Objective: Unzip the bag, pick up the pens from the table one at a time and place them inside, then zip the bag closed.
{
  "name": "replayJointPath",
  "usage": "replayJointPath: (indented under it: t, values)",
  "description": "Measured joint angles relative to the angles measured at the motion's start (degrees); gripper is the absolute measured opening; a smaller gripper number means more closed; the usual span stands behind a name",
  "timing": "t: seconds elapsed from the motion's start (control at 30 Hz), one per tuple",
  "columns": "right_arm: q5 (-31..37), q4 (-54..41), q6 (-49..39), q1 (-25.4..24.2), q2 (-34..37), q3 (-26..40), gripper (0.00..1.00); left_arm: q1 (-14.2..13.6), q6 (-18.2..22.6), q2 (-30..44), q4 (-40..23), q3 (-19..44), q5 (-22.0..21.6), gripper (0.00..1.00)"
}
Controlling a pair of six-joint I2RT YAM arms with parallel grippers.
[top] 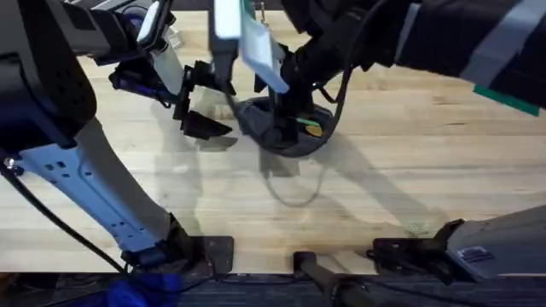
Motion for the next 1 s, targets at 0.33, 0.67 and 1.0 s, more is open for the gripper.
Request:
replayJointPath:
  t: [0.33, 0.67, 1.0]
  values:
    - [5.4, 1.2, -0.5, 2.2, 1.5, 0.0, 0.998, 0.0, 0.0, 0.0, 0.0, 0.0, 0.0, 0.993]
    - [6.2, 7.3, -1.6, 2.1, 4.6, 0.0, 0.998, 0.0, 0.0, 0.0, 0.0, 0.0, 0.0, 0.993]
    - [6.2, 7.5, -3.6, 2.1, 4.6, 0.0, 0.998, 0.0, 0.0, 0.0, 0.0, 0.0, 0.0, 0.993]
